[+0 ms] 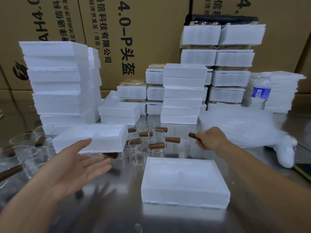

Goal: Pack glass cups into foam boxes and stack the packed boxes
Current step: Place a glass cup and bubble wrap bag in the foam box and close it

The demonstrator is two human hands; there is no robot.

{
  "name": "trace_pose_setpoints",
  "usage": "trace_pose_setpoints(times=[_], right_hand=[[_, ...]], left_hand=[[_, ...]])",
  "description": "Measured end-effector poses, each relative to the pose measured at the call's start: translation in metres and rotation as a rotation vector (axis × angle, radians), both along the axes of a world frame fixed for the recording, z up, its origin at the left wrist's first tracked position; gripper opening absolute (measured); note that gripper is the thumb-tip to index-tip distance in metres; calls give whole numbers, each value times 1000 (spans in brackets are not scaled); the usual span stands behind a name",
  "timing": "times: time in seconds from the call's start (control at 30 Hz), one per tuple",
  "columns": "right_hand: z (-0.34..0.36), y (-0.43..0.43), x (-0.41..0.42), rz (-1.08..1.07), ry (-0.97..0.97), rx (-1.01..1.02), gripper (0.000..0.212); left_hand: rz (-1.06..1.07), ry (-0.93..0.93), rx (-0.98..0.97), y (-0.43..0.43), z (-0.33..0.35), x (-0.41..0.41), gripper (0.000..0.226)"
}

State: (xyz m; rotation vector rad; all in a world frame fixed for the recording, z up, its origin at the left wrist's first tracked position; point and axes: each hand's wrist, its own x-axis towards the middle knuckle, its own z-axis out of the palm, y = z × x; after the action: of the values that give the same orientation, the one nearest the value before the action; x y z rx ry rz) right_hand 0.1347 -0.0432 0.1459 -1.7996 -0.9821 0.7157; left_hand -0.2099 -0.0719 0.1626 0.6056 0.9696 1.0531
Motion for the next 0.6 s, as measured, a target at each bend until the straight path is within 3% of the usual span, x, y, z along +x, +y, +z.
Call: trace_pose_setpoints(times=[0.13, 0.23, 0.37, 0.47, 0.6], right_hand=[[2, -9, 13, -155, 30, 116, 26], [9, -26, 14, -161, 17, 277, 35], [28, -53, 0, 30, 240, 443, 26], [37, -67, -13, 234, 500, 420, 22], [34, -76, -19, 431, 608, 327, 20]], left_hand=[[-95, 84, 67, -10, -3, 5, 55], [-67, 141, 291, -14, -1, 18, 38], [-56, 189, 556, -11, 11, 64, 47], [-144, 128, 501, 0, 16, 103, 60], [-354, -19, 416, 7, 11, 134, 68]])
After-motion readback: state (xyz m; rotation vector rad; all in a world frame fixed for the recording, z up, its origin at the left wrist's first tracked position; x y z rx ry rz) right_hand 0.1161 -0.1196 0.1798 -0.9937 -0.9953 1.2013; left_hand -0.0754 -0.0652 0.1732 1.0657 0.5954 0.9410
